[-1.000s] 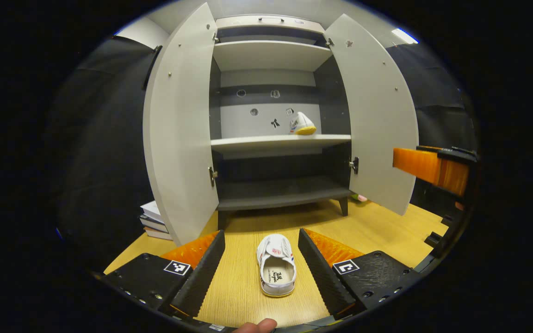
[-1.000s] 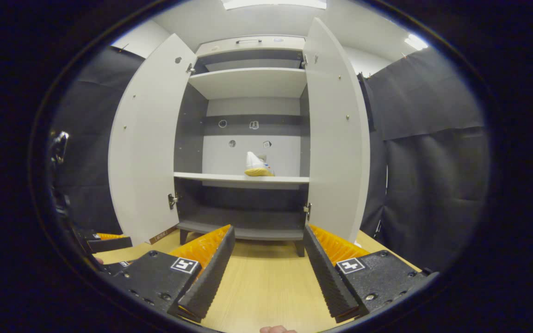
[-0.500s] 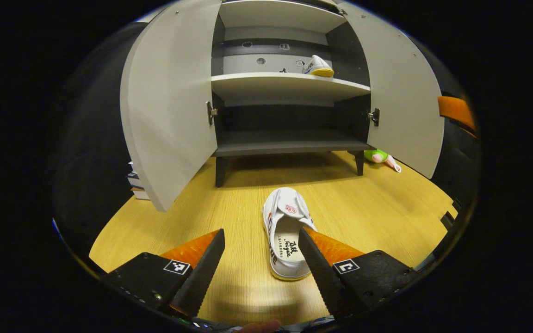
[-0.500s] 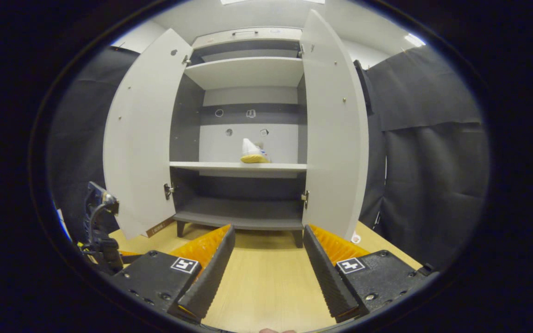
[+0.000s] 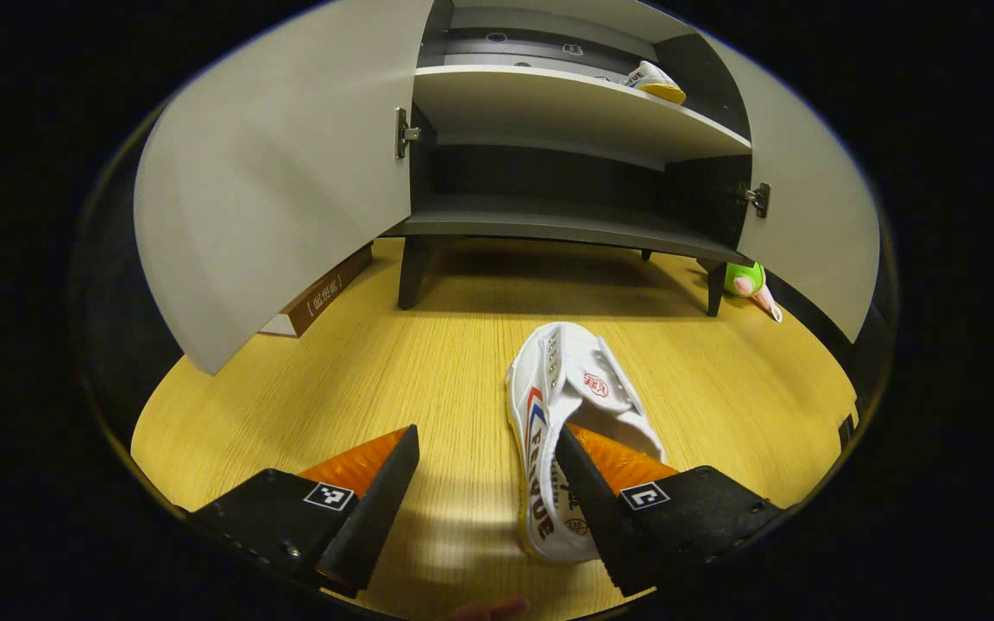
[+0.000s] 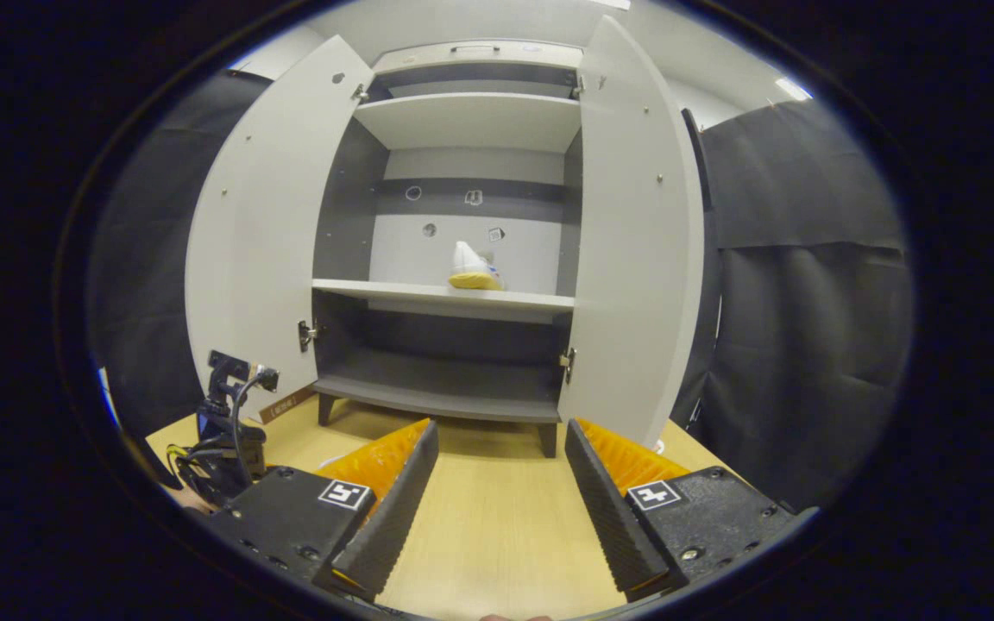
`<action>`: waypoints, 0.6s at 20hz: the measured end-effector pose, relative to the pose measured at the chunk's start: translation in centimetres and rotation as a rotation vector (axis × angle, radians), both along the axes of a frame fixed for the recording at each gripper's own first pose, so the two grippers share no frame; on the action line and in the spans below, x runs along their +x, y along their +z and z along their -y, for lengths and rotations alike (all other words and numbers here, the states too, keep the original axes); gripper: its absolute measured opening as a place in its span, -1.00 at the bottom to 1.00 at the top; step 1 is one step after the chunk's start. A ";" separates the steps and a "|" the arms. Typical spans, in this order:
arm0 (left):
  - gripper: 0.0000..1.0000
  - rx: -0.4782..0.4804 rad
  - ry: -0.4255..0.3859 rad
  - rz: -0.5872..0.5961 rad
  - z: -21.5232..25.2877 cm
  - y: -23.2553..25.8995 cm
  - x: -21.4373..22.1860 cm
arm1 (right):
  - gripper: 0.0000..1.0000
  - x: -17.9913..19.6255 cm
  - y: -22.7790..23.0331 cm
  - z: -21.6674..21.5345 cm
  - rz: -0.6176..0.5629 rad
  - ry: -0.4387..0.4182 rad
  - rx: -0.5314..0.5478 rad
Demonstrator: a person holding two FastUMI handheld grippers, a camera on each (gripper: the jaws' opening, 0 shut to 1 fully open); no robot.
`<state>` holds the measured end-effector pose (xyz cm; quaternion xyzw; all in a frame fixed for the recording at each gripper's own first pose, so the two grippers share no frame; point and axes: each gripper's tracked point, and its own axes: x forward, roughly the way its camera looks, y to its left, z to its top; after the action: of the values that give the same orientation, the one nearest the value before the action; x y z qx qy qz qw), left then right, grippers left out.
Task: Grab one shoe with the right hand and put it into the shoe cabinet, grab the other shoe with the left hand and put it into the shoe cabinet; then close the right door with the right hand and the left door with the left hand.
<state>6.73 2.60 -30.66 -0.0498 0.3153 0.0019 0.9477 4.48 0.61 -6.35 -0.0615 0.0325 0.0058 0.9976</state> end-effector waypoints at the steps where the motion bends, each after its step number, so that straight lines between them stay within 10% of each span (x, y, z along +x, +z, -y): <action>1: 0.92 0.000 -0.004 -0.001 0.0 -0.2 0.5 | 0.87 0.2 -0.3 0.1 -0.008 -0.001 0.002; 12: 0.96 0.010 -0.020 -0.004 0.0 -2.1 4.3 | 0.88 2.1 -1.8 0.0 -0.058 -0.006 -0.013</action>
<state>11.05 2.60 -32.80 -0.0416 0.3175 -0.0058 0.9473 6.54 0.64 -8.17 -0.0676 0.0615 0.0046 0.9958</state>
